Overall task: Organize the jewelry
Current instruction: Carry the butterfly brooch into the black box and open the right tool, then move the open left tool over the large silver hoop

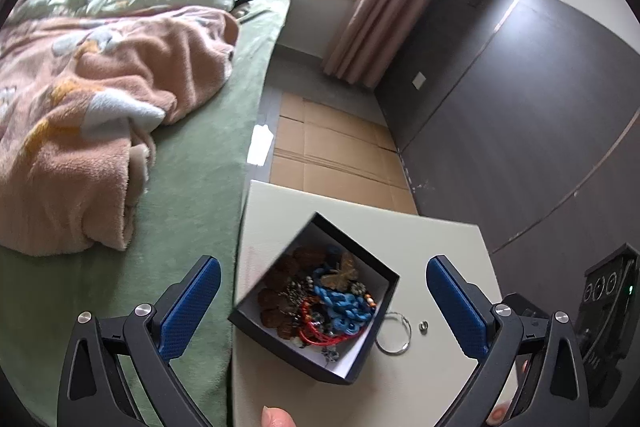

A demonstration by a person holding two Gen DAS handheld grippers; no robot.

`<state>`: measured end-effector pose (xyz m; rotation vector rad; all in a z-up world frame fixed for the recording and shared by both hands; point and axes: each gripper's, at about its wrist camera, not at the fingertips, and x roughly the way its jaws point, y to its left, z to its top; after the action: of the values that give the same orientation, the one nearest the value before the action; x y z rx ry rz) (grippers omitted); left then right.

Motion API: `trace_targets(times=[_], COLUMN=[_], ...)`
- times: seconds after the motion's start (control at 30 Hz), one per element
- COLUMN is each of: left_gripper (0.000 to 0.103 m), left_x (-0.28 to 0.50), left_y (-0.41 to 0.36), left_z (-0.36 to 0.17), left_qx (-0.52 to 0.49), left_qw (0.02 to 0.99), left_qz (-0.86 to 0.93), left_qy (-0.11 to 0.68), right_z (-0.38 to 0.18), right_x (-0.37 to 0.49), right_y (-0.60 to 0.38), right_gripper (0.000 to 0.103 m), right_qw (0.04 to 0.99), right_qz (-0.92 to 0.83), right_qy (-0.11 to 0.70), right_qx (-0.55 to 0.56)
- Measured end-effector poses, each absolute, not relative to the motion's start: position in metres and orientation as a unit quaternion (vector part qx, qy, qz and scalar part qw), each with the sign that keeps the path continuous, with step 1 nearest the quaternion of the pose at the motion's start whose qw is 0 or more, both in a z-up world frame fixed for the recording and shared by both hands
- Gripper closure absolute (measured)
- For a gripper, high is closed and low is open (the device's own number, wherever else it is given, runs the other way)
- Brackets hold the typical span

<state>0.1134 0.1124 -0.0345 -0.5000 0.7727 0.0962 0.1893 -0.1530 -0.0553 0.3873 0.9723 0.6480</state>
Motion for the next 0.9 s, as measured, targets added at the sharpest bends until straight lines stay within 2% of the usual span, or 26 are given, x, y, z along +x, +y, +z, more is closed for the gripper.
trace_targets(times=[0.33,0.77,0.87,0.9], left_gripper=[0.000,0.002,0.011,0.015], left_x=[0.116,0.133,0.138,0.140], left_y=[0.060,0.002,-0.016,-0.020], left_z=[-0.036,-0.046,-0.052,-0.054], left_qx=[-0.176,-0.157,-0.131,-0.125], left_qw=[0.901,0.888,0.890,0.889], left_qz=[0.008,-0.026,-0.026,-0.027], left_qy=[0.396,0.431,0.436,0.440], right_z=[-0.061,-0.067,-0.078,-0.081], right_x=[0.188,0.187,0.191,0.193], right_y=[-0.210,-0.263,-0.275,-0.279], right_gripper=[0.000,0.001,0.008,0.015], right_qw=[0.822,0.828,0.816,0.816], right_qz=[0.252,0.175,0.173,0.164], right_qy=[0.476,0.501,0.514,0.517], right_qx=[0.187,0.179,0.198,0.199])
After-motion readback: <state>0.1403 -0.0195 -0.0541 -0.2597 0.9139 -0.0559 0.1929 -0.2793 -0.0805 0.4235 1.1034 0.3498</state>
